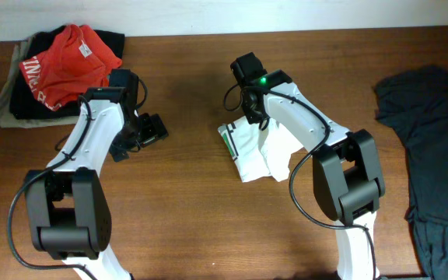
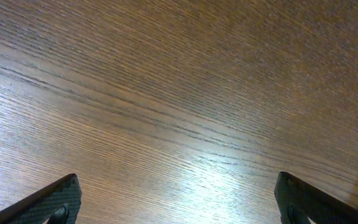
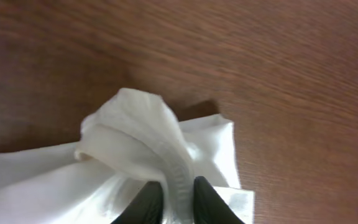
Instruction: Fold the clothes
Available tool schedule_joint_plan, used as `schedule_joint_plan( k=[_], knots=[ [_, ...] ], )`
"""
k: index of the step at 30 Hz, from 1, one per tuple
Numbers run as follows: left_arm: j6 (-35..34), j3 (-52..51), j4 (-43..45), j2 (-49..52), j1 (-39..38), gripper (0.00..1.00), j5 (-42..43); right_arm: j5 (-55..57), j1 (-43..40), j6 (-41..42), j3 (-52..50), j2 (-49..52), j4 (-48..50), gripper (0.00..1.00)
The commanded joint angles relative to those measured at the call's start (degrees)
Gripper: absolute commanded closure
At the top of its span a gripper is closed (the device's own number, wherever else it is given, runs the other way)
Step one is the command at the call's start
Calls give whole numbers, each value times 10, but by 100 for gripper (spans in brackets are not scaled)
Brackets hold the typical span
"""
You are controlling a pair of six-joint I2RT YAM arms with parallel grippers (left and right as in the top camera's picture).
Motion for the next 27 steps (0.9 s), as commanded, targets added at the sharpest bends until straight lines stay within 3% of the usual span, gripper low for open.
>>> schedule_joint_plan(
  k=[1, 8, 11, 27],
  knots=[
    [4, -4, -1, -6, 1, 1, -9, 47, -14, 23, 2, 7, 6, 80],
    [4, -4, 0, -6, 1, 1, -10, 50, -69, 41, 2, 7, -11, 81],
    [4, -4, 0, -6, 1, 1, -16, 50, -81, 41, 2, 7, -26, 72],
    [4, -4, -1, -6, 1, 1, -15, 43, -132, 59, -15, 7, -100, 71]
  ],
)
